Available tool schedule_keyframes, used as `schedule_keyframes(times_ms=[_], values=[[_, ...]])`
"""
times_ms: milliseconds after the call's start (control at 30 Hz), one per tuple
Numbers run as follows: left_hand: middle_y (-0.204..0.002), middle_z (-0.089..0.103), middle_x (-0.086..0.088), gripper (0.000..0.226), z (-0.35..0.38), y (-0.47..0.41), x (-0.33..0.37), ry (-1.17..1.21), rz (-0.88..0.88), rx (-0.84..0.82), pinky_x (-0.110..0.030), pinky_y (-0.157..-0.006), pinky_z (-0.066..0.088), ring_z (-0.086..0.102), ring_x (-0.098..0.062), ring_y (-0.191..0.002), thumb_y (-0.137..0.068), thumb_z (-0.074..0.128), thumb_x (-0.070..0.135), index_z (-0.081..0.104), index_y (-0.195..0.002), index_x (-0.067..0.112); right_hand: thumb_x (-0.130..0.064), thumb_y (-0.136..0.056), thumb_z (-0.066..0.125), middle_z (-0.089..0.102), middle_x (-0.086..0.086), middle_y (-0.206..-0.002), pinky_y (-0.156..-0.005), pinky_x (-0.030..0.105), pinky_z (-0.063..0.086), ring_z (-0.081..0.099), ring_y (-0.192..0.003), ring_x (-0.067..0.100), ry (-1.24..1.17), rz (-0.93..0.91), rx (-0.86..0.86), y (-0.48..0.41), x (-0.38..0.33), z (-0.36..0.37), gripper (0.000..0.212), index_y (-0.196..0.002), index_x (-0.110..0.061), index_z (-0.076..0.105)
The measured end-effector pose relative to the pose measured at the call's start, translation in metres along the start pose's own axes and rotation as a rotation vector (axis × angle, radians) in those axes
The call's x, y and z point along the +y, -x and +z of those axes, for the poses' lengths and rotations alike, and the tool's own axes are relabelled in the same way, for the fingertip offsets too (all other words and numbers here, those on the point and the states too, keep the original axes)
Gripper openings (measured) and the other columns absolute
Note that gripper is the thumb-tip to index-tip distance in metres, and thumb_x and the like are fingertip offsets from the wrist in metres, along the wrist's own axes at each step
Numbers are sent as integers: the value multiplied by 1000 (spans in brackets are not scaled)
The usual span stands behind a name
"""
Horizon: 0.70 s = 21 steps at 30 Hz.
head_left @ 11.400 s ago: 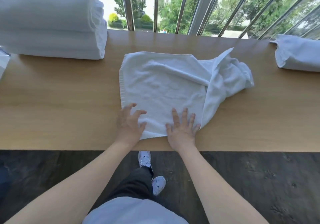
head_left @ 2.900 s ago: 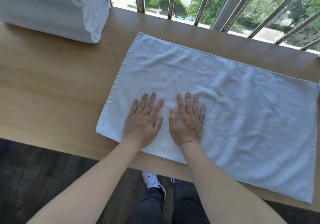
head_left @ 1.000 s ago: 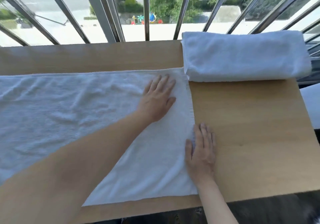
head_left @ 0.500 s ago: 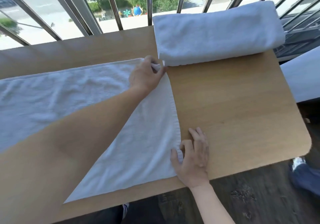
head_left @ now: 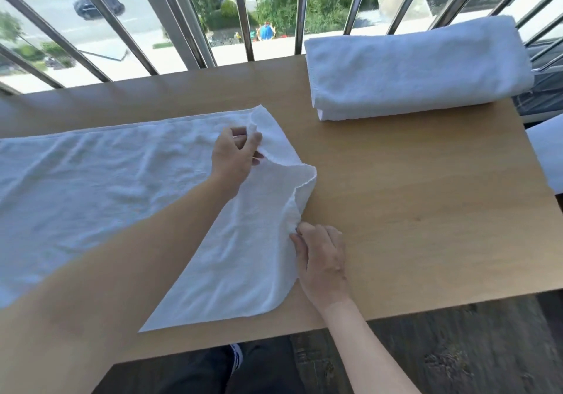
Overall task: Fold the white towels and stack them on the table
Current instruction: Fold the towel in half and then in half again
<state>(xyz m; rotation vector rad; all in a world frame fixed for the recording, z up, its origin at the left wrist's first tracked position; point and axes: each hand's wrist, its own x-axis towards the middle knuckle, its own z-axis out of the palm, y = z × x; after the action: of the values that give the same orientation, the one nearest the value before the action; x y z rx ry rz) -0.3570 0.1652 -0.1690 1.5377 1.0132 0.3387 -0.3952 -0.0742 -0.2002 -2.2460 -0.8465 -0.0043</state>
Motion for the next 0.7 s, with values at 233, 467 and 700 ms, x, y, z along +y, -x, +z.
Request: schedule_keyframes(times_ms=[233, 467, 700], values=[[-72, 71, 8, 14, -87, 7, -16, 67, 30, 102, -21, -56, 54, 65, -5, -59, -101, 59, 19, 69, -92, 23, -33, -102, 45, 49, -15, -66, -45, 15, 33, 50, -53, 11, -223, 63, -277, -9, -60, 25, 4, -104, -30, 47], [-71, 75, 8, 16, -192, 22, -3, 137, 137, 150, -24, -61, 57, 69, -9, -65, -98, 65, 17, 75, -87, 24, -35, -94, 38, 46, -14, -59, -48, 17, 32, 42, -51, 10, -461, 140, -525, -11, -158, 70, 16, -99, -41, 51], [-67, 74, 10, 19, -344, 13, 9, 66, 256, 266, -17, -52, 52, 64, -3, -53, -91, 74, 22, 78, -83, 39, -14, -84, 46, 42, -13, -52, -44, 24, 25, 29, -46, 10, -705, 227, -743, -23, -290, 127, 24, -82, -33, 61]])
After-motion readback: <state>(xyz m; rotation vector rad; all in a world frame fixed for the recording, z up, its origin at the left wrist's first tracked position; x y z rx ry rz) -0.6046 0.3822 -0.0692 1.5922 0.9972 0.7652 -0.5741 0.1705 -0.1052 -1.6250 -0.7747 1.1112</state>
